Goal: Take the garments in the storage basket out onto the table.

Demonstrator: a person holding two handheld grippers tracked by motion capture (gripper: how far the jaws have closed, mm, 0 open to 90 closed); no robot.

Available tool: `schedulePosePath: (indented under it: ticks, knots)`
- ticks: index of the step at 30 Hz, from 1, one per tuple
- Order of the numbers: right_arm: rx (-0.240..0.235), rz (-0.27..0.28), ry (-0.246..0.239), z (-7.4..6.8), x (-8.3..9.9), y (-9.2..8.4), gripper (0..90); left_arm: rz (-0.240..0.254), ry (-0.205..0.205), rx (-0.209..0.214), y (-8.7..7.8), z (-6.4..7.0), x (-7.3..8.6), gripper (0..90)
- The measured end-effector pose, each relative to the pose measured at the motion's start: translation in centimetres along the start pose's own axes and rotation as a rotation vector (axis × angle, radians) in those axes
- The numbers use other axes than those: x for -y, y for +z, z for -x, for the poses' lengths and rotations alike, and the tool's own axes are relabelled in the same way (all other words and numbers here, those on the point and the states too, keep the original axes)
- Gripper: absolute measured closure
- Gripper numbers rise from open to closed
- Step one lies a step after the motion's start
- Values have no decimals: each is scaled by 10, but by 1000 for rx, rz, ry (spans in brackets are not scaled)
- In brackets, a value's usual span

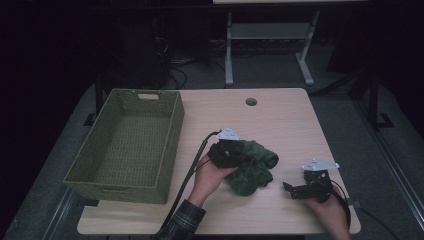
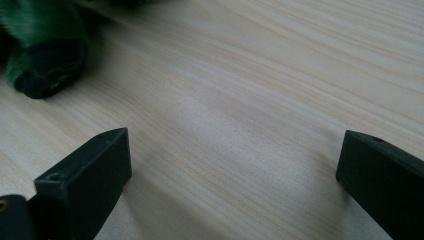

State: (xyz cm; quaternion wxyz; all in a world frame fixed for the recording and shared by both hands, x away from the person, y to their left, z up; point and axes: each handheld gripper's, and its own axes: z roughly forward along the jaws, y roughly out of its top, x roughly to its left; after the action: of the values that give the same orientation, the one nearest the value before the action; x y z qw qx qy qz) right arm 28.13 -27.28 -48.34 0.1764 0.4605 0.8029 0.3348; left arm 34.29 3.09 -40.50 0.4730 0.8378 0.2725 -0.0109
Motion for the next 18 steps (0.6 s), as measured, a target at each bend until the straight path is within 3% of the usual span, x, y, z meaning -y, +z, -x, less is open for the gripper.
schedulePosePath:
  ticks: [12,13,18]
  knots:
    - [0,-1,0,0,0,0,9,-91,11,-24,33,-19,24,795]
    - [0,-1,-1,0,0,0,9,-115,12,-22,42,-22,29,795]
    - [-1,-1,-1,0,0,0,9,-128,32,-17,45,-23,32,780]
